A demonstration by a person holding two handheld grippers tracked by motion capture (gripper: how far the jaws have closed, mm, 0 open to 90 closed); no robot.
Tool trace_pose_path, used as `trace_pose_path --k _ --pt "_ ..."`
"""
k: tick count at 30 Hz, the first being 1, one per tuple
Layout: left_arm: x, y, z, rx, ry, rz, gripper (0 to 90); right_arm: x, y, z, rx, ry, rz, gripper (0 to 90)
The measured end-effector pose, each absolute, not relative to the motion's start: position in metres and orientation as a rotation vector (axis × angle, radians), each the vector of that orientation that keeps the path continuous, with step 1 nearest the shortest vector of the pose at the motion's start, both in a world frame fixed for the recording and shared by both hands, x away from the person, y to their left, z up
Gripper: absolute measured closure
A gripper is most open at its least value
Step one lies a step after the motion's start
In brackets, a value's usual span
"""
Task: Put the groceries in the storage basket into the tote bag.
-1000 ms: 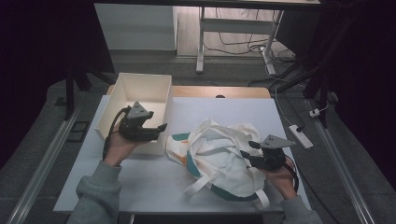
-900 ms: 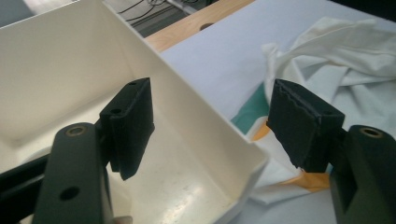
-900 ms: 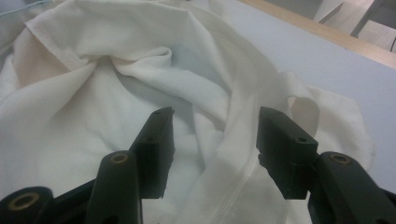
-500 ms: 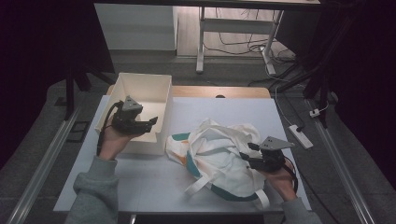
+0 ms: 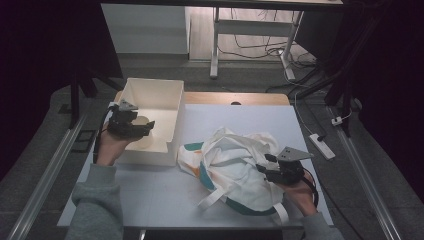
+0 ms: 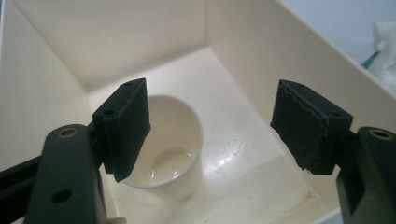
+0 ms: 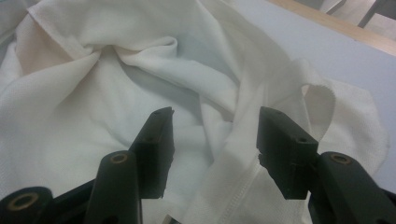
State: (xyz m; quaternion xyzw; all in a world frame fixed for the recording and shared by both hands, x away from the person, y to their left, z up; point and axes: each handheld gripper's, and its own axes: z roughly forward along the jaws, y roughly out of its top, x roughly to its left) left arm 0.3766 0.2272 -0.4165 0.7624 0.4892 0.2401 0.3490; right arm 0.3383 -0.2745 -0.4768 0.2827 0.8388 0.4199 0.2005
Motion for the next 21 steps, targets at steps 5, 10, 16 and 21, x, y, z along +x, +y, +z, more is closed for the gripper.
trace_pose_path --k 5,10,16,21 --pt "0.384 0.234 -0.421 1.976 1.304 0.585 25.0 0.339 -0.274 -0.478 0.789 2.352 1.165 46.3" --pt "0.392 0.238 -0.425 1.987 1.365 0.602 20.1 0.339 -0.272 -0.48 0.782 2.364 1.156 46.3" --pt "0.401 0.236 -0.433 2.031 1.398 0.602 17.0 0.339 -0.27 -0.482 0.777 2.372 1.144 46.1" --pt "0.405 0.235 -0.437 2.059 1.417 0.612 14.4 0.339 -0.27 -0.483 0.776 2.378 1.137 46.1"
